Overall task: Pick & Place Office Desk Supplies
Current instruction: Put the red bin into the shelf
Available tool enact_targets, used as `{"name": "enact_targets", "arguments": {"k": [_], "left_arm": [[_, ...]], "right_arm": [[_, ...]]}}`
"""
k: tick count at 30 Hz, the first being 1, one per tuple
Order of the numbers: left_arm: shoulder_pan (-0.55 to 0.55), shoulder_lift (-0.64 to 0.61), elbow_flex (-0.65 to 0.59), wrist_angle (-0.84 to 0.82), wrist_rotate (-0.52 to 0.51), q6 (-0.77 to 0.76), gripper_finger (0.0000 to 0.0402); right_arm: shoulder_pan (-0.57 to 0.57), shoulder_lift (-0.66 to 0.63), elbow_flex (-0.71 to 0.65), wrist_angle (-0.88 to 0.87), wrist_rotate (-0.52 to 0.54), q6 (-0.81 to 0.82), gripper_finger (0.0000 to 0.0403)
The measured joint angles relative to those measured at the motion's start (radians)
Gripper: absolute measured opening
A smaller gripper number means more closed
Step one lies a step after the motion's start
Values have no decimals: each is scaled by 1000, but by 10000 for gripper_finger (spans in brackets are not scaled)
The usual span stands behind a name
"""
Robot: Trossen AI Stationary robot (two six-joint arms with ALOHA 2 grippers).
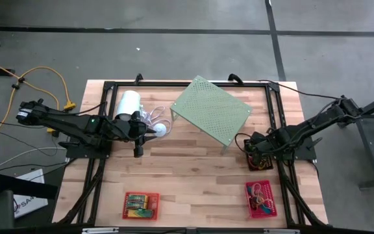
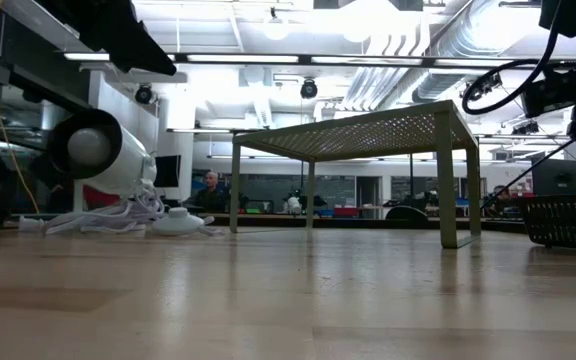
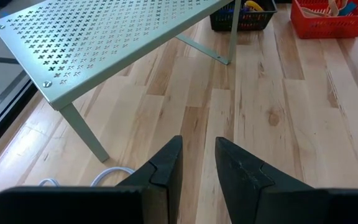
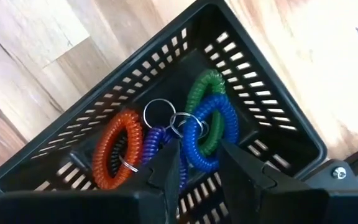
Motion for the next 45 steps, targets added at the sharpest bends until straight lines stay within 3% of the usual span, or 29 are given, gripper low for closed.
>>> {"name": "enact_targets", "arguments": {"k": [11,20,31,45], "left_arm": [[0,0,0,0,0,0,89],[0,0,0,0,0,0,89],[0,0,0,0,0,0,89],[0,0,0,0,0,0,89]], "right_arm": [[0,-80,0,58,-11,31,96],[3,-143,0,226,-117,-24,96],[51,-137,0,440,-183,-173,96],[187,-60,0,512,-183,-256,96]]}}
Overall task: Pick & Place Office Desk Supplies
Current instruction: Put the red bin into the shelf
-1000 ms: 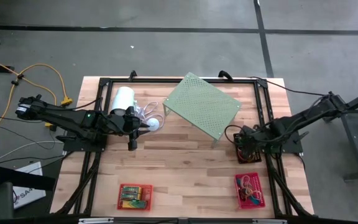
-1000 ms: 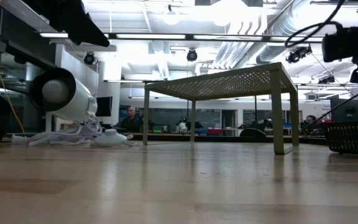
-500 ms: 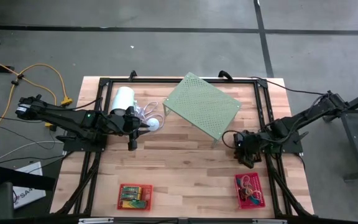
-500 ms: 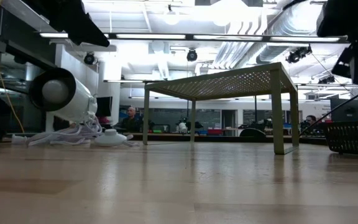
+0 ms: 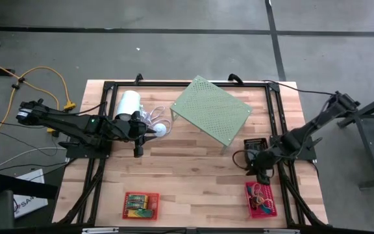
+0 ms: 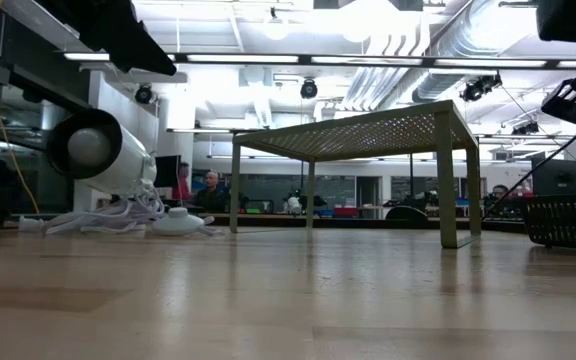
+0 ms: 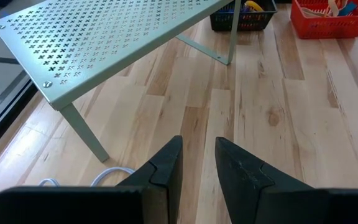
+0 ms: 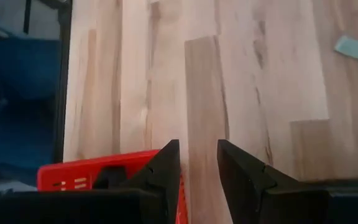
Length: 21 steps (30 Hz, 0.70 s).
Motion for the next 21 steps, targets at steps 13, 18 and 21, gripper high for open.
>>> {"name": "enact_targets", "arguments": {"k": [13,18,21], "left_arm": [[0,0,0,0,0,0,89],[0,0,0,0,0,0,89],[0,0,0,0,0,0,89]], "right_arm": [[56,78,0,204,0,-89,81],[85,78,0,219,8,-89,77],[106,78,0,242,33,-89,77]]}}
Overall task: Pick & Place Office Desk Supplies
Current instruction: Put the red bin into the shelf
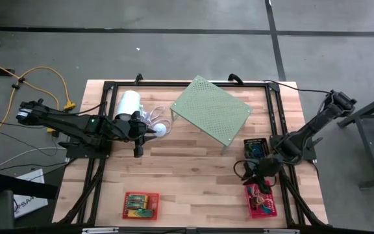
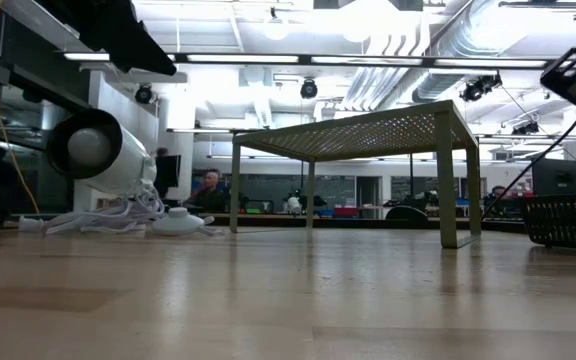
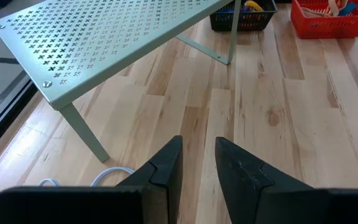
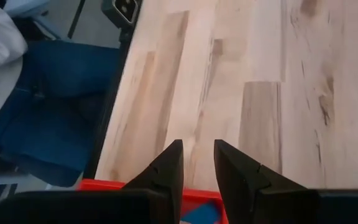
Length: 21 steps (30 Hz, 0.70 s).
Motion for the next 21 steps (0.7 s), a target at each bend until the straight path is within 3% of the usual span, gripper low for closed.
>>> {"name": "enact_targets", "arguments": {"k": [11,21], "left_arm": [[0,0,0,0,0,0,89],[0,0,0,0,0,0,89]], "right_arm": [[85,121,226,-167,109,-53,77],[159,286,311,-295,102,-23,77]]}}
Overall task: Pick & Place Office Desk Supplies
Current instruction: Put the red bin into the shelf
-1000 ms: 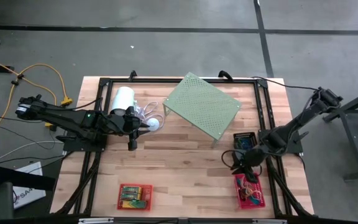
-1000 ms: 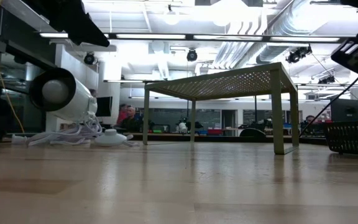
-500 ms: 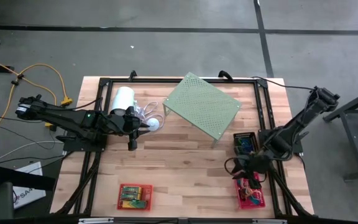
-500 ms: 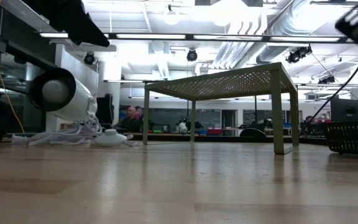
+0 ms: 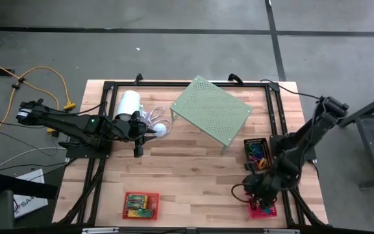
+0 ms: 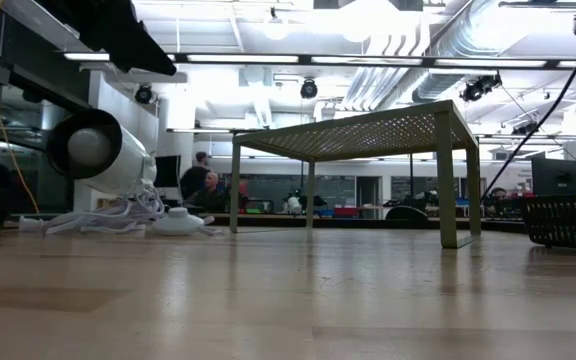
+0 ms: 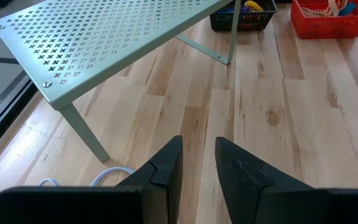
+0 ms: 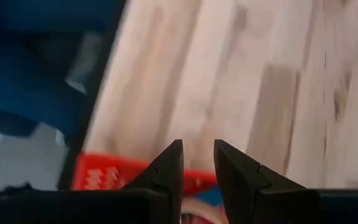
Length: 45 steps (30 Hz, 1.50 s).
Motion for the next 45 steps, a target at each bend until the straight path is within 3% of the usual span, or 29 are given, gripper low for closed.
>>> {"name": "enact_targets", "arguments": {"k": [10,38,45], "left_arm": [[0,0,0,0,0,0,89],[0,0,0,0,0,0,89],[0,0,0,0,0,0,89]], "right_arm": [[55,31,0,-232,-1,155,77],[73,115,-4,-319,11,140,77],[73,115,-34,-310,23,200,77]]}}
